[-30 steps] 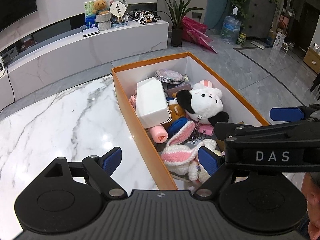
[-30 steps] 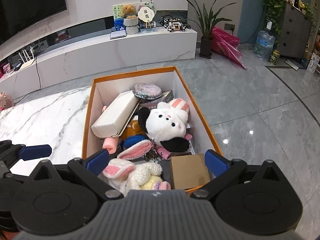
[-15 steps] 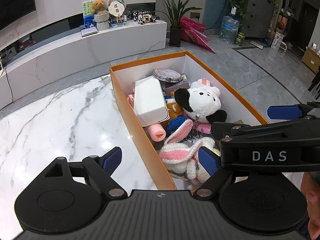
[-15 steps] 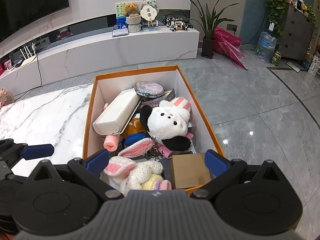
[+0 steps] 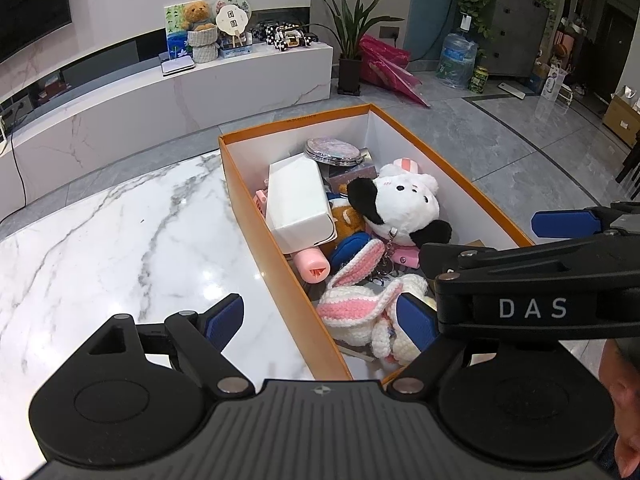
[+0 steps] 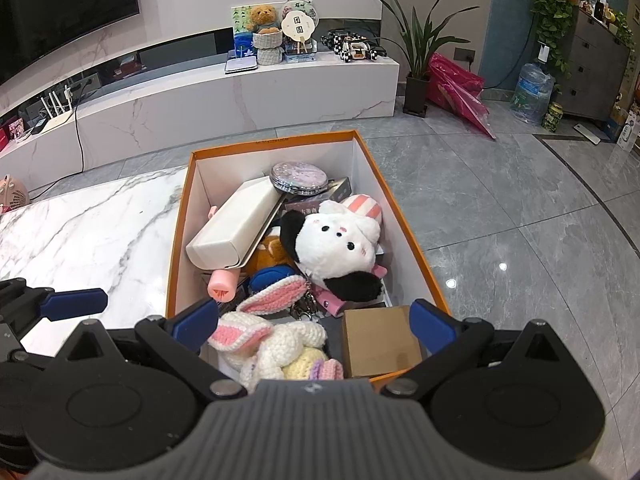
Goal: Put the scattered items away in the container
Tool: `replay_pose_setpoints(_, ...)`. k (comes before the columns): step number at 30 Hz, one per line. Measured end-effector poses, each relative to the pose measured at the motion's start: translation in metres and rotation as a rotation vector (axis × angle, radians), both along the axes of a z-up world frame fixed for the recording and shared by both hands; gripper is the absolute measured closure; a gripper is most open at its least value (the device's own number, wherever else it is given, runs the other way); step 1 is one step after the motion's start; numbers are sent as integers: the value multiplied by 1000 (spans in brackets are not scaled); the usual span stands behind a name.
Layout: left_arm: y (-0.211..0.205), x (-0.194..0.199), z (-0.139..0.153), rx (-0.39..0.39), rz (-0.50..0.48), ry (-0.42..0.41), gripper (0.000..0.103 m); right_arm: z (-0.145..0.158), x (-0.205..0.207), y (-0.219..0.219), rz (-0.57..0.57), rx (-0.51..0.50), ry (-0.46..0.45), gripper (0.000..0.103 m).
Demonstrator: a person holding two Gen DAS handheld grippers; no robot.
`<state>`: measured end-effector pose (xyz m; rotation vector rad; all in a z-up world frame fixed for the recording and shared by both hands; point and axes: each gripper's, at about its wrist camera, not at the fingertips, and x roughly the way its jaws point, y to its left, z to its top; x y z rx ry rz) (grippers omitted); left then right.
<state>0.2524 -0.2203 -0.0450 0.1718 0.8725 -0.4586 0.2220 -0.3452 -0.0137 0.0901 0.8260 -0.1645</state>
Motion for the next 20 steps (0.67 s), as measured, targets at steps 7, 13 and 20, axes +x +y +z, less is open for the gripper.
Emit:
replay_pose_setpoints(7, -1, -1, 0, 1, 0, 0, 4, 0, 0, 0, 1, -1, -1, 1)
replay_pose_setpoints(13, -1, -2, 0, 1, 2, -3, 4, 0, 0, 0, 3, -1, -1, 1)
replay_pose_setpoints(20, 0, -1, 0, 1, 0, -4, 4, 1, 0, -1, 10, -1, 1, 1)
